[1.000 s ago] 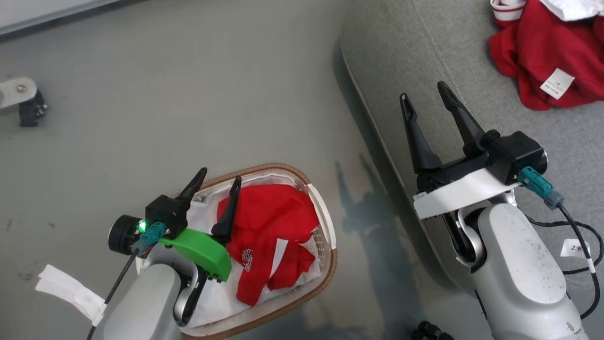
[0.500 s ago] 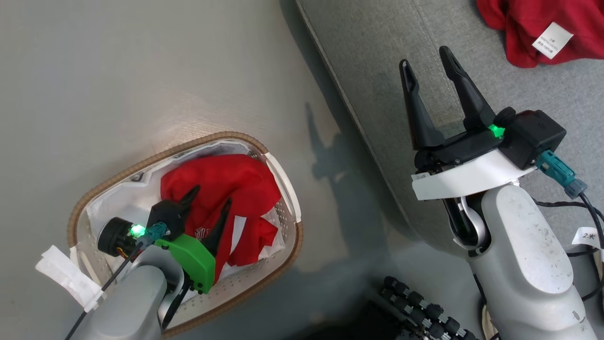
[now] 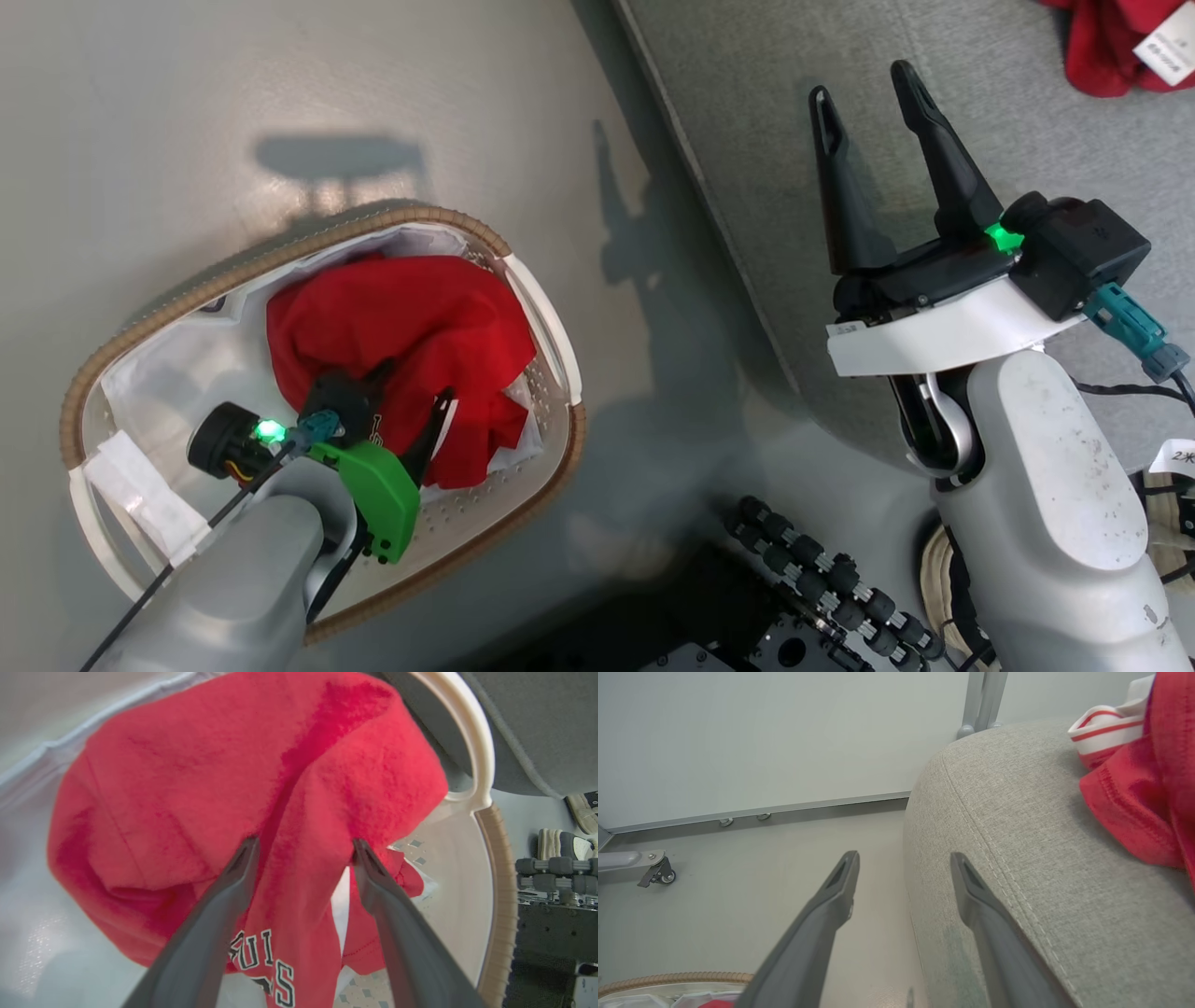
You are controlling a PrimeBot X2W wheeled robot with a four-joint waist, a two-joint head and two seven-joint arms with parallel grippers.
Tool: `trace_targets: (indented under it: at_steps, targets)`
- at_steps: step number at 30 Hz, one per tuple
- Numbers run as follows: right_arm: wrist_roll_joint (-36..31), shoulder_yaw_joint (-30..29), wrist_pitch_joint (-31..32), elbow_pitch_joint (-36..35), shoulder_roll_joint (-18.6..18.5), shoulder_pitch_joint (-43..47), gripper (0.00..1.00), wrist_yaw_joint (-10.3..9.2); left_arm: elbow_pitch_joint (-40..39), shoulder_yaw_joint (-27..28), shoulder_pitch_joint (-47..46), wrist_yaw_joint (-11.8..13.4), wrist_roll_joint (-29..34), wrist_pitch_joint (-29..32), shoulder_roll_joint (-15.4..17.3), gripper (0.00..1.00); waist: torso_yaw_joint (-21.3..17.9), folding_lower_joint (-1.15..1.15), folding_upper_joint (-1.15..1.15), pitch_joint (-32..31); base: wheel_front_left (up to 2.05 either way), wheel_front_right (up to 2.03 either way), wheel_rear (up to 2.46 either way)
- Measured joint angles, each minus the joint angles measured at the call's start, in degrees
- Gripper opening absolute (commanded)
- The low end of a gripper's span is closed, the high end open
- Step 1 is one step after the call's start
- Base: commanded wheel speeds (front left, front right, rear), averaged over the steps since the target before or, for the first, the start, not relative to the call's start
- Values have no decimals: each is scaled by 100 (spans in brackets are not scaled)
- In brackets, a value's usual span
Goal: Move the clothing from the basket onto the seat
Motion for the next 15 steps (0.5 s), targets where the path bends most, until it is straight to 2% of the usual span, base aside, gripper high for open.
trace_targets:
  at_steps: [5, 6, 7, 15]
  targets:
    - [9, -3, 0, -3, 2, -88, 100, 0, 113, -396, -182, 0, -248, 0, 11, 100, 73, 0, 0, 120, 0, 0, 0]
    - [9, 8, 0, -3, 4, -100, 100, 0, 167, -532, -210, 0, -345, 0, 11, 78, 86, 0, 0, 134, 0, 0, 0]
    - [9, 16, 0, -1, 3, -102, 100, 0, 169, -672, -236, 0, -426, 0, 16, 0, 94, 0, 0, 141, 0, 0, 0]
    - [49, 111, 0, 96, 7, -225, 100, 0, 160, -1001, -427, 0, -886, 0, 103, 0, 67, 0, 0, -2, 0, 0, 0]
